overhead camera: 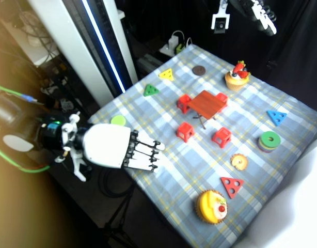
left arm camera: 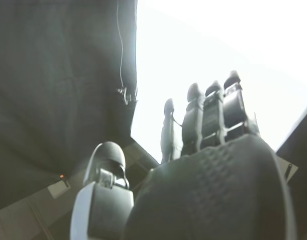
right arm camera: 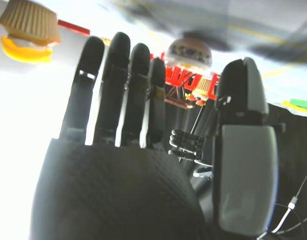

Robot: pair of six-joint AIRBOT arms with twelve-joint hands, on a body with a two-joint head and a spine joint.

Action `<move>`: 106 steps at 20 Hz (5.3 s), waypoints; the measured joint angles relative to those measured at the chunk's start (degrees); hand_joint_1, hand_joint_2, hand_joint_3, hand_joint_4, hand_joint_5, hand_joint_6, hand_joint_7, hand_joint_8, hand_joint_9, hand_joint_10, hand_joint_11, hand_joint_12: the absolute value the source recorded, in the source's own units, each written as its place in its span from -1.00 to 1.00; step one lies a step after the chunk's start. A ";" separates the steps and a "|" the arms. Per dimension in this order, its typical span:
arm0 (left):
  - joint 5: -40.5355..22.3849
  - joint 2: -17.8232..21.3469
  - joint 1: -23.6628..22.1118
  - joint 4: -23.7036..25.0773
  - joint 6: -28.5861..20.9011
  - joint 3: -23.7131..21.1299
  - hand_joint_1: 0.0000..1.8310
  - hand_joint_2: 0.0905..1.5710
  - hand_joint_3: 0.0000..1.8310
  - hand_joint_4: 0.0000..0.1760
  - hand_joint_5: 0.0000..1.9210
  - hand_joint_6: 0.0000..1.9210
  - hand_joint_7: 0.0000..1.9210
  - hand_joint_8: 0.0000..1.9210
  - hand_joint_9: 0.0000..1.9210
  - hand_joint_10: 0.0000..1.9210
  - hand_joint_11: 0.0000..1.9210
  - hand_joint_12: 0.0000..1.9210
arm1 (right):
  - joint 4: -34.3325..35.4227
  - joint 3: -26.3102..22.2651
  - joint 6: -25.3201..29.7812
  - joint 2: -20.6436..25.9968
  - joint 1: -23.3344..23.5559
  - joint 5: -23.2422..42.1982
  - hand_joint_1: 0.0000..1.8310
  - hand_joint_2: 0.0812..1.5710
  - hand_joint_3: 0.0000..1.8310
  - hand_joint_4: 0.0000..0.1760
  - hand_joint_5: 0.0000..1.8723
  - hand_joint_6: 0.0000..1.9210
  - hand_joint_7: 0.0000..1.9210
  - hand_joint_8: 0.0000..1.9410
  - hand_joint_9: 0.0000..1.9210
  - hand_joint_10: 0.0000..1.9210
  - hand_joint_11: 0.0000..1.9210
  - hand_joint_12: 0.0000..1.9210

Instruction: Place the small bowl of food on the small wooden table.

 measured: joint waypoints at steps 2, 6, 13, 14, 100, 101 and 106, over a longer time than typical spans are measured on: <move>-0.04 0.00 0.00 0.00 0.00 0.00 -1.00 0.46 -1.00 0.85 -0.80 -1.00 -0.84 -1.00 -0.92 -0.99 -0.95 -0.97 | 0.00 0.00 0.02 -0.22 0.46 -0.26 -0.01 0.21 -1.00 -1.00 -0.29 -1.00 -0.20 -1.00 -0.26 -0.99 -0.68 -0.12; 0.02 -0.04 0.00 -0.26 0.00 0.00 -1.00 0.48 -0.99 0.83 -0.80 -1.00 -0.83 -0.99 -0.91 -0.99 -0.95 -0.97 | -0.52 0.31 0.02 -0.37 0.74 -0.46 0.02 0.24 -1.00 -1.00 -0.18 -0.99 -0.11 -0.99 -0.19 -0.99 -0.81 0.18; 0.04 -0.04 0.00 -0.31 0.02 0.00 -1.00 0.46 -1.00 1.00 -0.83 -1.00 -0.82 -1.00 -0.90 -0.99 -0.95 -0.96 | -0.52 0.35 0.02 -0.39 1.33 0.00 0.38 0.31 -1.00 -1.00 0.18 -0.41 0.17 -0.05 -0.01 -0.34 -0.44 0.42; 0.07 -0.04 0.00 -0.31 0.02 0.00 -1.00 0.47 -1.00 1.00 -0.82 -1.00 -0.82 -0.99 -0.90 -0.99 -0.95 -0.96 | -0.48 0.35 0.04 -0.39 1.36 0.02 0.39 0.31 -1.00 -1.00 0.17 -0.39 0.21 -0.11 0.08 -0.50 -0.41 0.32; -7.06 -0.98 0.11 -2.60 -5.07 1.86 -0.69 0.49 -1.00 -0.32 -0.78 -1.00 -0.77 -1.00 -0.81 -1.00 -1.00 -0.49 | 1.99 0.24 1.03 -2.58 13.35 16.65 -0.01 0.20 -0.98 -0.30 -0.79 -0.99 -0.66 -1.00 -0.67 -1.00 -1.00 -0.24; -8.61 -0.98 0.20 -2.56 -6.75 1.86 -0.71 0.46 -1.00 -0.38 -0.82 -1.00 -0.83 -1.00 -0.87 -1.00 -1.00 -0.65 | 5.95 -1.73 -0.13 -1.33 8.50 19.87 0.07 0.26 -0.99 -0.43 -0.77 -1.00 -0.61 -1.00 -0.61 -0.99 -1.00 -0.17; -18.10 -2.08 0.96 -1.40 -12.72 2.01 -0.67 0.33 -1.00 -0.10 -1.00 -1.00 -0.92 -1.00 -0.93 -1.00 -1.00 -0.75 | 15.91 -8.39 -2.67 1.44 -5.99 38.10 -0.13 0.39 -1.00 -0.77 -0.67 -1.00 -0.51 -1.00 -0.49 -0.99 -1.00 0.03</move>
